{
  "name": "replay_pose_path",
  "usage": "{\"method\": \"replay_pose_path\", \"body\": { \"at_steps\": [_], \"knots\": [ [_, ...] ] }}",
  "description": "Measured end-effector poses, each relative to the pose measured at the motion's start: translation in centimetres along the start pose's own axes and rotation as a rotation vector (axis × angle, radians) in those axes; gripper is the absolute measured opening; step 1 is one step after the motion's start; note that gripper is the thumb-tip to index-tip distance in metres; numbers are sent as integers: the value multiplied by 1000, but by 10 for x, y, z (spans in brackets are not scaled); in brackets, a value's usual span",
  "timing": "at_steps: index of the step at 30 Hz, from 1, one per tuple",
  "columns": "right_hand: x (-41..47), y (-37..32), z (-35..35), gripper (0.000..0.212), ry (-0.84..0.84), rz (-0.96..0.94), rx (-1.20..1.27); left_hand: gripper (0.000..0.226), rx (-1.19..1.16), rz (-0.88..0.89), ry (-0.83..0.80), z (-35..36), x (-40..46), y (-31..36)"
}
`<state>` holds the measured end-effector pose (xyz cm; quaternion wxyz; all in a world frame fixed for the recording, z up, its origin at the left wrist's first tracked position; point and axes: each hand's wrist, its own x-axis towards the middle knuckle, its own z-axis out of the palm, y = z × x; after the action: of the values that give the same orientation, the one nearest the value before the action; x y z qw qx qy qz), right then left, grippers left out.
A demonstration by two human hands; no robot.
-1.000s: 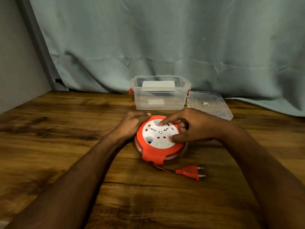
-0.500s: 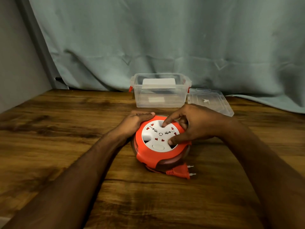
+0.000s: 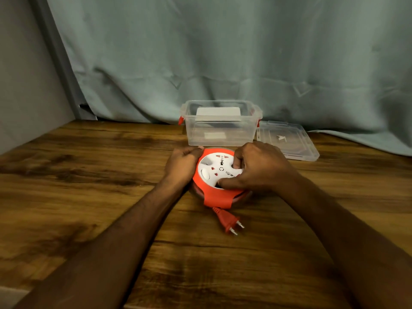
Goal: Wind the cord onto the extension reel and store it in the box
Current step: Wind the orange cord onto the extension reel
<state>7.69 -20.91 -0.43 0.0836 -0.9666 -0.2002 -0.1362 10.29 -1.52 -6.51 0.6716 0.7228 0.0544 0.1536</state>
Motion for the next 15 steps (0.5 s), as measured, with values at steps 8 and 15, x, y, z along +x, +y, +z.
{"method": "replay_pose_path", "body": {
  "at_steps": [8, 15],
  "knots": [
    [-11, -38, 24, 75, 208, 253, -15, 22, 75, 33, 122, 4, -5, 2],
    [-8, -44, 24, 66, 206, 257, -20, 37, 177, 40, 141, 5, -6, 0]
  ]
}}
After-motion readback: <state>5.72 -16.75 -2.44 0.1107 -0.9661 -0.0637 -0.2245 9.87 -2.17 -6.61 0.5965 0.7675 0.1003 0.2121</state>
